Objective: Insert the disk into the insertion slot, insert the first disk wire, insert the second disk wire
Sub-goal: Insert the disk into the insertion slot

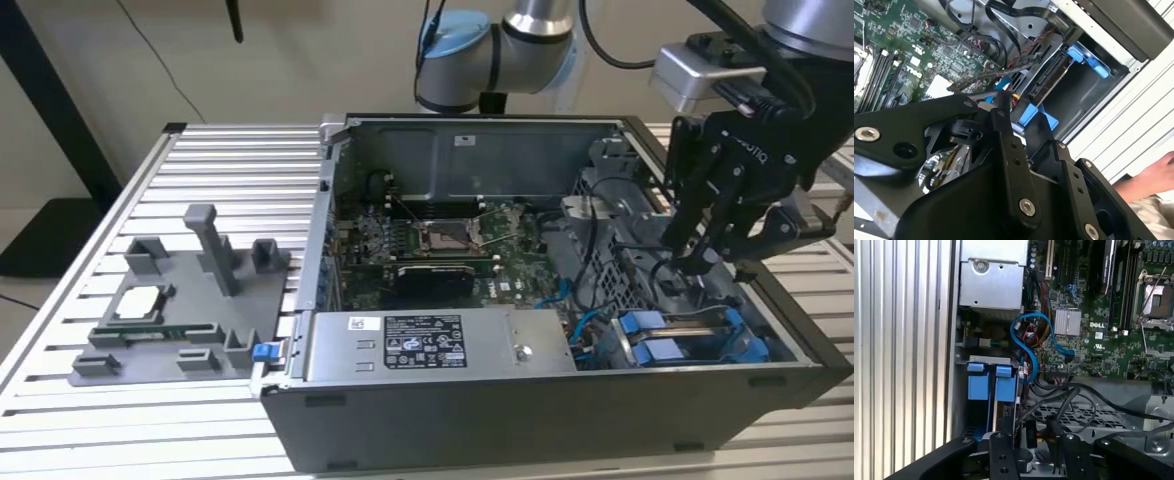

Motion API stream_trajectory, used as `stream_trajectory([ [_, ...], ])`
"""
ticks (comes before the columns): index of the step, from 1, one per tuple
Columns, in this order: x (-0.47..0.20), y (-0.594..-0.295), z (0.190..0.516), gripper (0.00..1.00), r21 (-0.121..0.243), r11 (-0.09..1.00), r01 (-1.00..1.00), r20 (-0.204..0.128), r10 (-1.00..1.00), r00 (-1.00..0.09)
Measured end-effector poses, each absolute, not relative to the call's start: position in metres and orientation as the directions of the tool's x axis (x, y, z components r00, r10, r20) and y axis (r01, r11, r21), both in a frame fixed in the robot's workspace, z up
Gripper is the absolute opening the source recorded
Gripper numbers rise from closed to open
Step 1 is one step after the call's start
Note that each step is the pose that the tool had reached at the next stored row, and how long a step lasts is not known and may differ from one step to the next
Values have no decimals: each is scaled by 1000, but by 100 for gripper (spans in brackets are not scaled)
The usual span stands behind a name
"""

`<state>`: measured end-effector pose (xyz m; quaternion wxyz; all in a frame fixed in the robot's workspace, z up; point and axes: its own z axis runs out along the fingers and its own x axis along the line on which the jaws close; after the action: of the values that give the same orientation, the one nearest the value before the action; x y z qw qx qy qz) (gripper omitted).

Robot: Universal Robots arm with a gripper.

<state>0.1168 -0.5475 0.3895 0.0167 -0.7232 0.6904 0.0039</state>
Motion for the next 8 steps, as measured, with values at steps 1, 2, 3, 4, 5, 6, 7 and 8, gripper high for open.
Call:
stream_trajectory([
  [1, 117, -547, 390, 0, -19, -46, -999, -29, -998, 47],
  [2, 117, -547, 389, 0, -19, -46, -999, -29, -998, 47],
  [3, 117, -547, 389, 0, -19, -46, -999, -29, -998, 47],
  [4, 117, -547, 389, 0, -19, -46, -999, -29, -998, 47],
  [5, 117, -547, 389, 0, -19, -46, -999, -29, -998, 47],
  [6, 117, -547, 389, 0, -19, -46, -999, -29, -998, 47],
  [7, 117, -548, 389, 0, -19, -46, -999, -29, -998, 47],
  [8, 117, -548, 389, 0, -19, -46, -999, -29, -998, 47],
])
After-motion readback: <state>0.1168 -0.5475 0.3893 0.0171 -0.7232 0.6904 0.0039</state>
